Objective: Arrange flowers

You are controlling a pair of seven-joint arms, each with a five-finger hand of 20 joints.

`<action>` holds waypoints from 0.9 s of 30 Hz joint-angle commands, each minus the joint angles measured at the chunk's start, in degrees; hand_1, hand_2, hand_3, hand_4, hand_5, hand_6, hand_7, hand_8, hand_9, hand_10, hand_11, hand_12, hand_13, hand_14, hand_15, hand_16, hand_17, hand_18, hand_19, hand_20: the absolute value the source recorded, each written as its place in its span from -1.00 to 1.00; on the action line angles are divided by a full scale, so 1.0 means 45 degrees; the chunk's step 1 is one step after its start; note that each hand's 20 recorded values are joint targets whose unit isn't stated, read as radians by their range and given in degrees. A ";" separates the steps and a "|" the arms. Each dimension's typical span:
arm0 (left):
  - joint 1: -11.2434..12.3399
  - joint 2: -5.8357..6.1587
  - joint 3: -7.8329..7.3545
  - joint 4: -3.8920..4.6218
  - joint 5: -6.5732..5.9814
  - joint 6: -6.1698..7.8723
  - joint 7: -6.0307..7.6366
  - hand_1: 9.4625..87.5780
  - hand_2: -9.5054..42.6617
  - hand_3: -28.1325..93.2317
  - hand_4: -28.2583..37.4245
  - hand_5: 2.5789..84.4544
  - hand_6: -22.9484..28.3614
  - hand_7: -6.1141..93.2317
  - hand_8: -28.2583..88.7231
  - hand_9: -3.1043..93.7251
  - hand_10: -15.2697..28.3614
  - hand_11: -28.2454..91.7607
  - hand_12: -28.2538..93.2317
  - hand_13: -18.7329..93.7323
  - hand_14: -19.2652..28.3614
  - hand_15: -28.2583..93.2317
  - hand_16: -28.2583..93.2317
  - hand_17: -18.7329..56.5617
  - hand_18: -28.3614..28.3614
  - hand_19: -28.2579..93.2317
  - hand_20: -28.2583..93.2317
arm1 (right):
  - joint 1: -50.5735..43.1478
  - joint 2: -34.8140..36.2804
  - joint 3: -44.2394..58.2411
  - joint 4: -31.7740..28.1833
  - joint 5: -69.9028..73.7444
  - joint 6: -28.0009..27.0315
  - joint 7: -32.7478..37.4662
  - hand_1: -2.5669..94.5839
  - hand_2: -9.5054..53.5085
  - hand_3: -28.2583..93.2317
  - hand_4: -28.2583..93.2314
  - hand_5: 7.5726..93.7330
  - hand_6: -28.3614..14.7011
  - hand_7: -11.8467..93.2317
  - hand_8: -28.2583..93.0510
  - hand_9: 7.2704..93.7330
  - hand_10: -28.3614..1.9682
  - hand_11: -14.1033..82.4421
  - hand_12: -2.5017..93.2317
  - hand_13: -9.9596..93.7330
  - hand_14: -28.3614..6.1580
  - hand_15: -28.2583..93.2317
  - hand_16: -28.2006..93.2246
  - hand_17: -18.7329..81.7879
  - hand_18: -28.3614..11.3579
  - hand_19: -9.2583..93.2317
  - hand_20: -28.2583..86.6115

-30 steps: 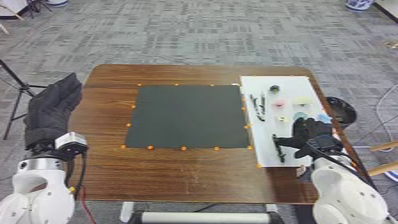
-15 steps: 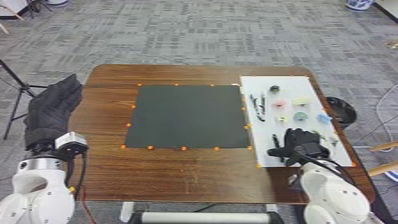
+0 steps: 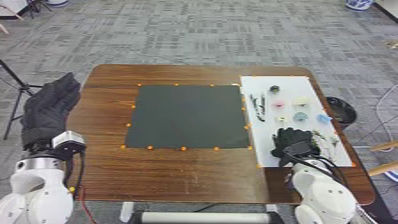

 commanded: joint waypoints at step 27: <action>0.0443 0.0085 -0.0038 -0.0079 -0.2483 -0.0179 0.0956 -0.54 -0.06 0.71 -1.00 0.17 0.27 -0.65 -0.68 -0.16 0.42 -0.17 -0.44 -0.20 0.48 -0.11 -0.64 -0.66 0.50 0.11 -0.43 | 0.0660 0.0271 -0.0395 -0.0330 0.1958 0.2297 0.1746 0.16 -1.00 0.62 -0.87 0.27 0.36 0.49 -0.38 0.54 0.26 -0.02 0.33 0.45 0.05 0.51 0.20 0.05 -0.74 0.66 0.12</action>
